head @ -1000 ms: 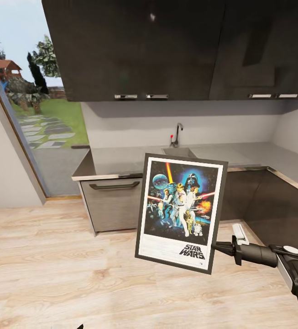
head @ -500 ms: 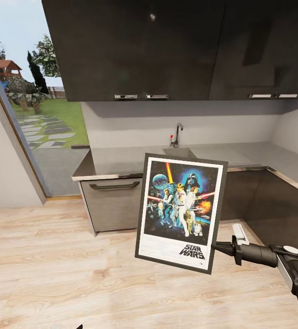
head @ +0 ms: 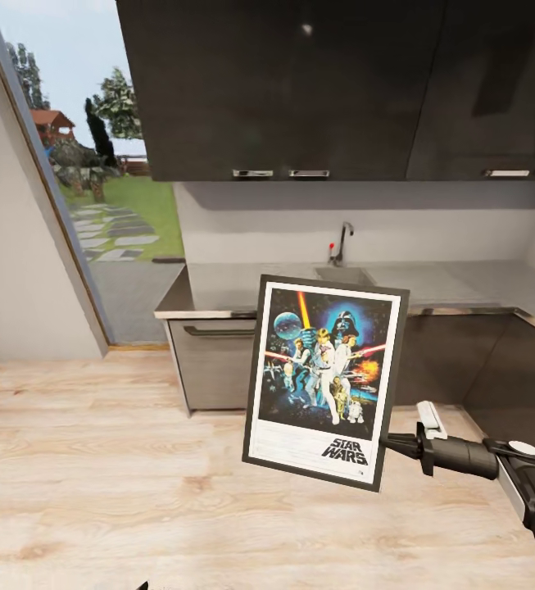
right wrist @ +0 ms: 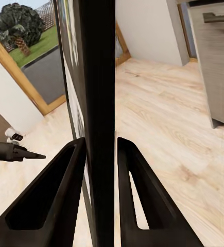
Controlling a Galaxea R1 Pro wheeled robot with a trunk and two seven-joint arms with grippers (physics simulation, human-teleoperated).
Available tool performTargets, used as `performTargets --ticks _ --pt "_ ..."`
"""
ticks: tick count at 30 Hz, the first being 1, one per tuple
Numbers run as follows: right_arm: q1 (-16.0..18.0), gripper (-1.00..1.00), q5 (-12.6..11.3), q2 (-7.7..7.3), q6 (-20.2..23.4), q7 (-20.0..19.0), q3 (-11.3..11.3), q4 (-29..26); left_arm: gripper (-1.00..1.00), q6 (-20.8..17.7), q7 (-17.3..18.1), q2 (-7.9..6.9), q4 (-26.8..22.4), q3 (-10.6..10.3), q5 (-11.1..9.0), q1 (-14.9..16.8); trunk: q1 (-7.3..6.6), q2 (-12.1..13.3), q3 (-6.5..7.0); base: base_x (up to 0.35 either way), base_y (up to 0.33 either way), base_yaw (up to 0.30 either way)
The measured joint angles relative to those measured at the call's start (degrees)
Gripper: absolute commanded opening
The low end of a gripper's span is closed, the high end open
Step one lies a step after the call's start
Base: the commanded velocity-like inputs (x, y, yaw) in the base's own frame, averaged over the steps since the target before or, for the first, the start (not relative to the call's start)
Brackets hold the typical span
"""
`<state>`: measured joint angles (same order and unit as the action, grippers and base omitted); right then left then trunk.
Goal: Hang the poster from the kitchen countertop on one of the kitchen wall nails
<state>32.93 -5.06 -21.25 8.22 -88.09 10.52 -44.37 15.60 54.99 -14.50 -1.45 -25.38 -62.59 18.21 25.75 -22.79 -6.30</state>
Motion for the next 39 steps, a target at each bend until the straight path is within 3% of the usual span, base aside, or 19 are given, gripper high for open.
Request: performTargets --ticks 9,28,39 --pt "0.0 -1.0 -0.03 0.04 -0.01 0.06 -0.01 0.02 1.0 -0.02 -0.02 0.0 0.01 0.02 -0.02 0.01 0.0 0.0 0.0 0.0 0.164 0.281" --pt "-0.11 -1.0 -0.02 0.03 -0.01 0.1 -0.01 0.06 1.0 -0.13 -0.03 0.01 0.03 0.06 -0.03 0.02 0.0 0.0 0.0 0.0 0.286 0.031" --pt "-0.09 -1.0 -0.01 0.08 -0.01 0.1 -0.01 0.02 1.0 -0.19 -0.04 0.0 0.01 0.11 -0.09 0.0 -0.01 -0.01 0.0 0.087 0.288 0.254"
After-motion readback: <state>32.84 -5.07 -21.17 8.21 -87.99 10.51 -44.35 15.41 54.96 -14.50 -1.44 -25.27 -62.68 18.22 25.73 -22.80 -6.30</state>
